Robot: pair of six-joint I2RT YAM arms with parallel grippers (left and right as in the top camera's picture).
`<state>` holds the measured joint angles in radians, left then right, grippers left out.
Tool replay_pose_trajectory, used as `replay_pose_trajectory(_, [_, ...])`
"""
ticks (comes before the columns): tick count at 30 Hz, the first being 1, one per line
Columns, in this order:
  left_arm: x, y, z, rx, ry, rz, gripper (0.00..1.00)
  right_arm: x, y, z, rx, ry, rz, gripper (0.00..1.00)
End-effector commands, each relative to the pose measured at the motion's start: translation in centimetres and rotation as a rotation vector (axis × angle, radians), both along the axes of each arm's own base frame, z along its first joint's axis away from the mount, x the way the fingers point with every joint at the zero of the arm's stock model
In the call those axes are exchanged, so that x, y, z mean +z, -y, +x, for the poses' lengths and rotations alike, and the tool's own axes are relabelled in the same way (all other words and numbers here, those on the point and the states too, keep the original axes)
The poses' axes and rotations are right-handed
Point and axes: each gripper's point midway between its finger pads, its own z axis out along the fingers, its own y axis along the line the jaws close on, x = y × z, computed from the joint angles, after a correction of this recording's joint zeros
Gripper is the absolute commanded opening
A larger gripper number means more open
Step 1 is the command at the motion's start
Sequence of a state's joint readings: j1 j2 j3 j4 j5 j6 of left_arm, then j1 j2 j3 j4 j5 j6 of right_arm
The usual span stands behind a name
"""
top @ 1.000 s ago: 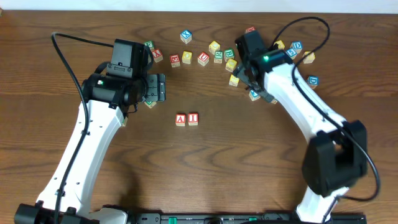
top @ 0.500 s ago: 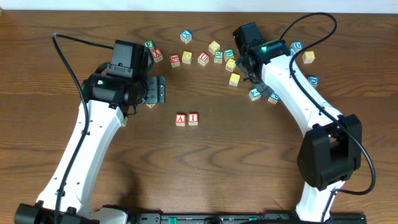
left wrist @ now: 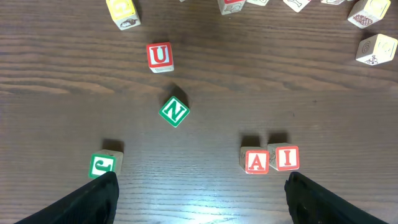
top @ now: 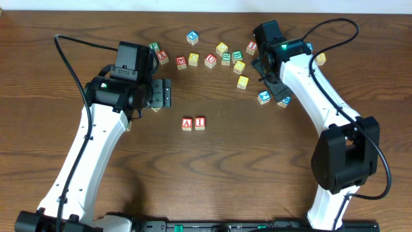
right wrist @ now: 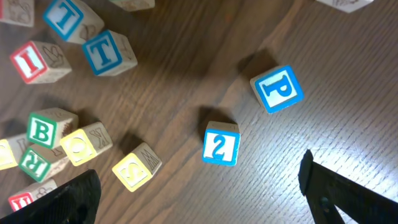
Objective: Spell out AI2
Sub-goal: 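Move the right gripper over the blue 2 block, then lower the right gripper around the blue 2 block and close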
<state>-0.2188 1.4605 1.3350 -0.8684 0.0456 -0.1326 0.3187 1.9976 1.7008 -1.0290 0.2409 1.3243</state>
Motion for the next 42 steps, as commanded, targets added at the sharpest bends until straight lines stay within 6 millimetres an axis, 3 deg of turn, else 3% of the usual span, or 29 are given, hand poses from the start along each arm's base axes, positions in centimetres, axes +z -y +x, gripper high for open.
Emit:
replay_pose_trajectory(1, [0.7,-0.2,0.2,-0.001,0.018,0.012,0.84,-0.4,-0.1,0.2,0.007,-0.018,0.004,0.98])
replay_pose_trajectory(25, [0.7,-0.2,0.2,-0.001,0.017,0.012,0.84,-2.4,1.2,-0.2,0.013,-0.071,-0.114,0.99])
replay_pose_trajectory(36, [0.7,-0.2,0.2,-0.001,0.017,0.012,0.84,-5.0,-0.1,-0.2,0.046,-0.104,-0.143,0.99])
replay_pose_trajectory(42, [0.6,-0.2,0.1,-0.001,0.014,0.013,0.84,-5.0,0.1,0.3,0.043,-0.079,-0.167,0.99])
